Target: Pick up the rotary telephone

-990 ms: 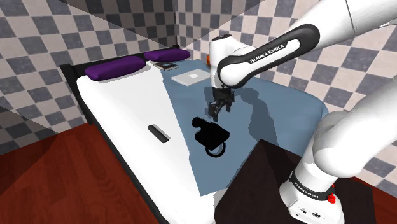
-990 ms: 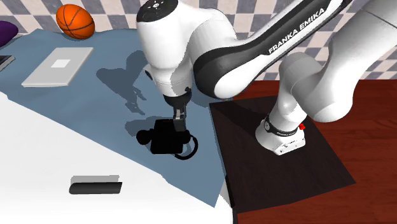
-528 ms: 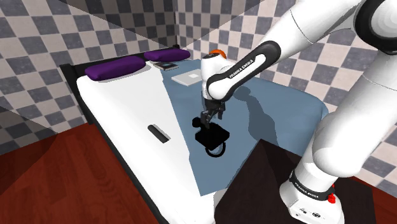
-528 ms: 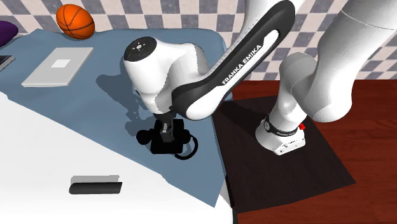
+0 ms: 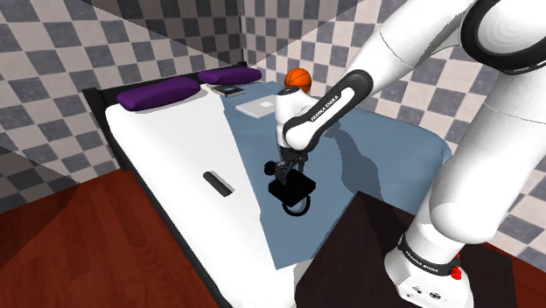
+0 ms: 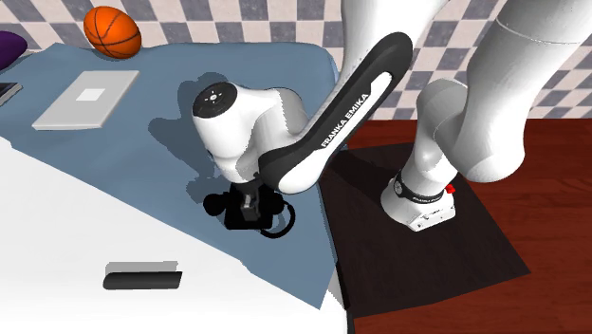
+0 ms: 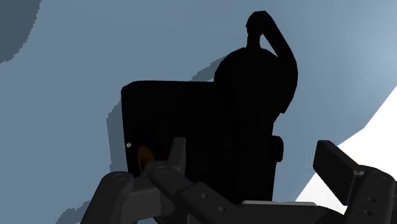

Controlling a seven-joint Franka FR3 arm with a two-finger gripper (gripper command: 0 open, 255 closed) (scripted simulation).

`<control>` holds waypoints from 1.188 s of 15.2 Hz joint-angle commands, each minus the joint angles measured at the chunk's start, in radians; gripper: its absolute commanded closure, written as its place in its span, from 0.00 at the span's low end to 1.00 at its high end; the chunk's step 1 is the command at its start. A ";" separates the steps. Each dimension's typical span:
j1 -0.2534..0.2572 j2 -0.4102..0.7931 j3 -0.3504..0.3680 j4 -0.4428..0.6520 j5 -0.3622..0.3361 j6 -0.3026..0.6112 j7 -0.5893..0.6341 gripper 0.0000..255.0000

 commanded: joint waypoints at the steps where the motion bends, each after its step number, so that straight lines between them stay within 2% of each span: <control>1: 0.000 0.004 0.000 -0.001 -0.001 0.006 0.000 1.00; 10: 0.000 0.004 0.000 -0.001 -0.001 0.006 0.001 1.00; 18: 0.002 -0.083 0.001 0.029 0.016 -0.111 -0.017 1.00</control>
